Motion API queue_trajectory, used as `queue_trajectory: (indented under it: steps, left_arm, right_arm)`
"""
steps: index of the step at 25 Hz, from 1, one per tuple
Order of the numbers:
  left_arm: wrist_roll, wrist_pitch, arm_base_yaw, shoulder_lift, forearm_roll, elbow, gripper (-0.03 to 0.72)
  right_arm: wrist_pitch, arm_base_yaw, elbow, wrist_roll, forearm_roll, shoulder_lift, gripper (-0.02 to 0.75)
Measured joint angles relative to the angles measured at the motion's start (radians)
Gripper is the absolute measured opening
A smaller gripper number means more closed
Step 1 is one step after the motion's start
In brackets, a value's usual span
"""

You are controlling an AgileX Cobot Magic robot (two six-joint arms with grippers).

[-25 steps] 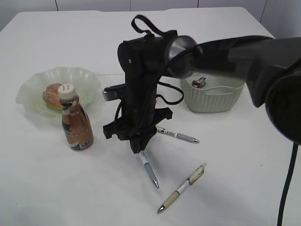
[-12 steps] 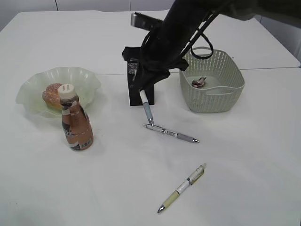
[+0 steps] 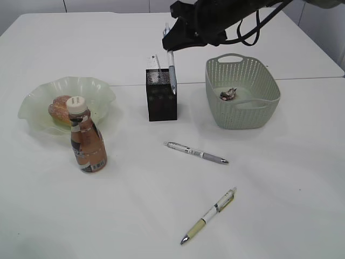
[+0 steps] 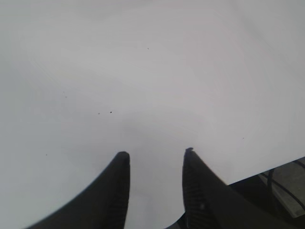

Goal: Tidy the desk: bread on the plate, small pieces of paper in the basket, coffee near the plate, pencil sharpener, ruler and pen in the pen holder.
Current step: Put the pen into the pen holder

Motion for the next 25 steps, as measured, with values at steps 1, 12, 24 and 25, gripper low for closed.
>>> queue_trajectory:
  steps: [1,12,24,25]
  left_arm:
    - [0.0,0.0,0.0,0.0,0.0,0.0,0.277]
    - [0.0,-0.004,0.0,0.0,0.0,0.0,0.277]
    - [0.0,-0.014,0.0,0.0,-0.007,0.0,0.277]
    - [0.0,-0.014,0.0,0.0,-0.011,0.0,0.278]
  right_arm:
    - [-0.025,-0.007,0.0,-0.046,0.029,0.0,0.104]
    - [-0.254,-0.018,-0.002,-0.615,0.45,0.109,0.104]
    - [-0.323,-0.02,-0.002,-1.047,0.706,0.235,0.104]
    - [-0.325,-0.02,-0.002,-1.082,0.719,0.239,0.104]
